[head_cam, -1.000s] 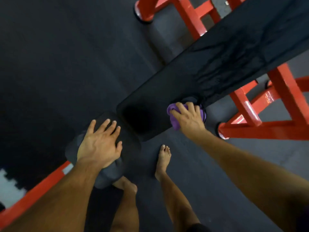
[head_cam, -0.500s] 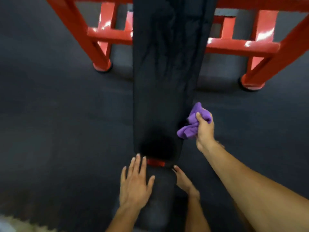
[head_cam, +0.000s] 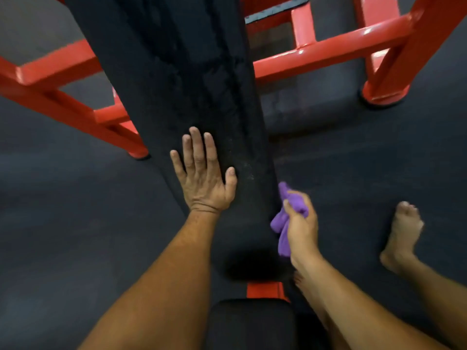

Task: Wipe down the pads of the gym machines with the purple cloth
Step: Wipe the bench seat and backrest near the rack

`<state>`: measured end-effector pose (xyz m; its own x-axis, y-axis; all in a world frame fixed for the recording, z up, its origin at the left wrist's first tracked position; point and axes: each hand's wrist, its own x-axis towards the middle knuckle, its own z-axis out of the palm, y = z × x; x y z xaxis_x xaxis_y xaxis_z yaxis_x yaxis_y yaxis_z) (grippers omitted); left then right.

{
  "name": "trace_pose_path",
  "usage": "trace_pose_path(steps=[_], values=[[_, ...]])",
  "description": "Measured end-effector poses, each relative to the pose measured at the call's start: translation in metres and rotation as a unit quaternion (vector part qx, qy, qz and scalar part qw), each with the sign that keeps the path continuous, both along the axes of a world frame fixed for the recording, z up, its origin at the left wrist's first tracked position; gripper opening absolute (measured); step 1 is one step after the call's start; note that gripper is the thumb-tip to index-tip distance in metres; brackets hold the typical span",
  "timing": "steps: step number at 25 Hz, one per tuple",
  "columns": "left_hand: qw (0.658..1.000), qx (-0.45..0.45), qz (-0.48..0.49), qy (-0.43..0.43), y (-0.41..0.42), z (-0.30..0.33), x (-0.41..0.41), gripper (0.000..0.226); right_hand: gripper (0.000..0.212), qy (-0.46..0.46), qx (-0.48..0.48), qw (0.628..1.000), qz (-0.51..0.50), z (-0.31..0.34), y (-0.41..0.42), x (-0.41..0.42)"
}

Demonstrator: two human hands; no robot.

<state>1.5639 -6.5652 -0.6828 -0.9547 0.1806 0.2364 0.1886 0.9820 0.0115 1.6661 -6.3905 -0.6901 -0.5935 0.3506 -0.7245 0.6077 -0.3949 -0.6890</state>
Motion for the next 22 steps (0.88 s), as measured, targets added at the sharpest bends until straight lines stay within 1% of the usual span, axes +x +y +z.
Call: trace_pose_path(steps=[1, 2, 3, 4, 6, 7, 10, 12, 13, 14, 16, 17, 18, 20, 22], values=[[1.000, 0.004, -0.004, -0.001, 0.001, 0.001, -0.003, 0.081, 0.019, 0.013, 0.022, 1.000, 0.009, 0.012, -0.006, -0.016], [1.000, 0.009, -0.001, -0.005, 0.000, 0.002, -0.006, 0.082, 0.025, 0.034, 0.046, 0.998, 0.038, 0.020, -0.010, -0.027], [1.000, 0.012, 0.000, -0.005, -0.002, 0.001, -0.007, 0.082, 0.033, 0.049, 0.069, 0.995, 0.060, 0.025, -0.013, -0.029], [1.000, 0.012, -0.002, -0.008, -0.004, 0.000, -0.005, 0.082, 0.037, 0.063, 0.087, 0.991, 0.082, 0.027, -0.015, -0.023], [1.000, 0.011, -0.005, -0.003, -0.005, 0.000, -0.004, 0.080, 0.022, 0.036, 0.093, 0.992, 0.081, 0.018, -0.015, -0.002], [1.000, 0.010, -0.003, -0.007, -0.003, 0.002, -0.006, 0.079, 0.018, 0.007, 0.090, 0.994, 0.067, 0.011, -0.015, 0.003], [1.000, 0.021, -0.010, -0.010, -0.002, -0.001, -0.006, 0.078, 0.010, -0.034, 0.096, 0.995, -0.008, -0.004, -0.019, -0.006], [1.000, 0.017, -0.022, -0.002, -0.005, 0.000, -0.002, 0.078, 0.013, -0.028, 0.091, 0.995, -0.012, -0.002, -0.019, -0.021], [1.000, 0.012, -0.018, -0.001, -0.003, -0.003, -0.005, 0.079, 0.011, -0.010, 0.092, 0.996, -0.014, -0.006, -0.018, -0.026], [1.000, 0.003, -0.019, -0.012, -0.004, -0.005, -0.008, 0.080, 0.005, -0.016, 0.094, 0.995, -0.009, -0.009, -0.018, -0.030], [0.999, 0.000, -0.034, 0.011, -0.012, 0.001, -0.003, 0.084, 0.013, 0.038, 0.142, 0.989, 0.030, 0.010, -0.019, -0.029], [0.999, -0.024, -0.031, -0.014, -0.006, -0.003, -0.008, 0.086, 0.016, 0.054, 0.138, 0.988, 0.035, 0.007, -0.013, -0.029], [0.999, -0.033, -0.022, -0.021, 0.002, -0.001, -0.012, 0.087, 0.016, 0.063, 0.148, 0.986, 0.047, 0.016, -0.007, -0.028], [0.999, -0.015, -0.015, -0.029, -0.004, 0.013, -0.001, 0.085, 0.009, 0.088, 0.144, 0.983, 0.065, 0.041, -0.006, -0.016], [0.999, 0.022, -0.036, -0.018, -0.014, 0.031, -0.006, 0.075, 0.004, 0.095, 0.177, 0.977, 0.076, 0.069, 0.001, -0.005]])
